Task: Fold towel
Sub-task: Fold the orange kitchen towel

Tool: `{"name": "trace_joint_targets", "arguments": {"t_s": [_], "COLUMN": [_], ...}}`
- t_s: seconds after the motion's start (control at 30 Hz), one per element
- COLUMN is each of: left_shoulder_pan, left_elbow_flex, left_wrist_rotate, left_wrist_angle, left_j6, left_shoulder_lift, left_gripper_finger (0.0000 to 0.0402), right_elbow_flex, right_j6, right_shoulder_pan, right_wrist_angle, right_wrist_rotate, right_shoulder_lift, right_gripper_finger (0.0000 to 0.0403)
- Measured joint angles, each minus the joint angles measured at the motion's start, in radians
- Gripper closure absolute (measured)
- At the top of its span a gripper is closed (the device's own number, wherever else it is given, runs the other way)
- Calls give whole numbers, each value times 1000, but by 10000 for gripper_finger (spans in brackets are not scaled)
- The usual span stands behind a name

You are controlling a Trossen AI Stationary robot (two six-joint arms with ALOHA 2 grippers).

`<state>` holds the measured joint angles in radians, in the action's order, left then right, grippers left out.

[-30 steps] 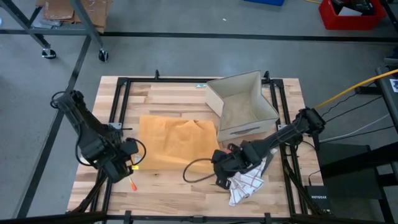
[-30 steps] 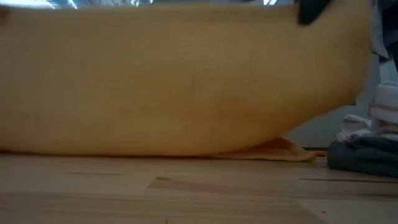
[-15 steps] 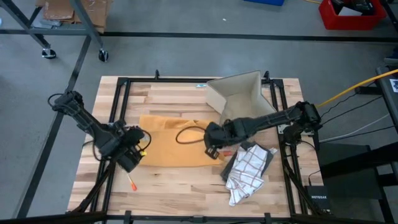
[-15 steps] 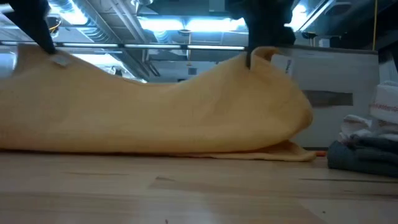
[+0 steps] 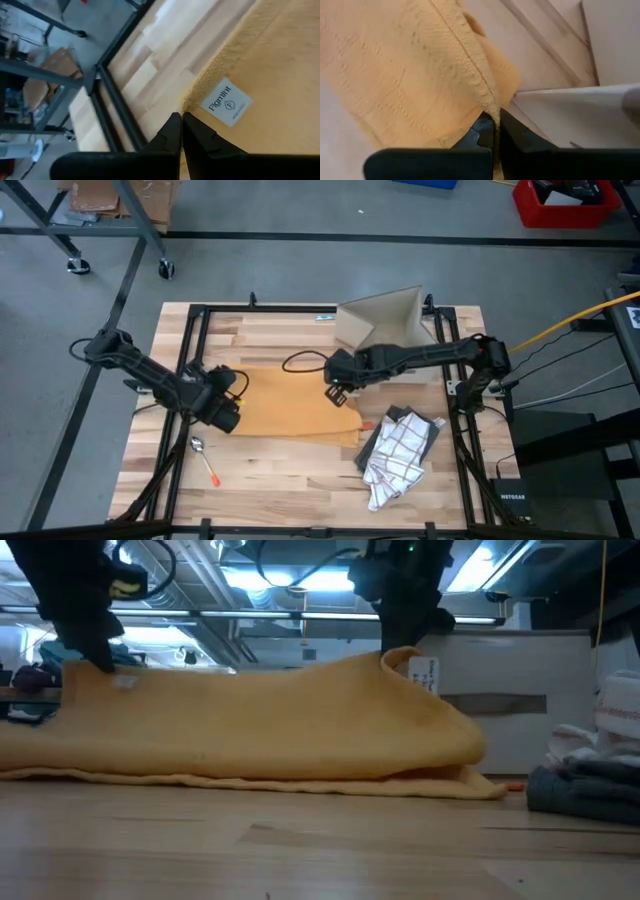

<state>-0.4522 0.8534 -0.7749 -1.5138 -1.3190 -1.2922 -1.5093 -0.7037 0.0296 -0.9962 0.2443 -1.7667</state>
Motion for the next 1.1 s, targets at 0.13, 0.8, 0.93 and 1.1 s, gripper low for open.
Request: {"name": "trace_joint_targets", "arguments": {"t_s": [0.13, 0.8, 0.93, 1.1], "left_shoulder_pan": [28, 109, 109, 109], "left_elbow_flex": [-42, -198, -206, -206], "left_wrist_rotate": [-2, 0, 1, 2], "left_wrist_angle": [131, 276, 277, 277], "left_j6": [94, -5, -54, -152], "left_shoulder_lift": [0, -1, -1, -1], "left_gripper_finger": [401, 330, 286, 246], "right_elbow_flex": [10, 48, 48, 49], "right_j6": [3, 32, 35, 39], "right_shoulder_pan": [-7, -4, -4, -4], "right_wrist_angle": [12, 49, 55, 56], "right_wrist_rotate": [4, -25, -39, -45], "right_shoulder_lift": [-14, -68, -68, -68], "right_gripper_finger": [393, 343, 318, 275]}}
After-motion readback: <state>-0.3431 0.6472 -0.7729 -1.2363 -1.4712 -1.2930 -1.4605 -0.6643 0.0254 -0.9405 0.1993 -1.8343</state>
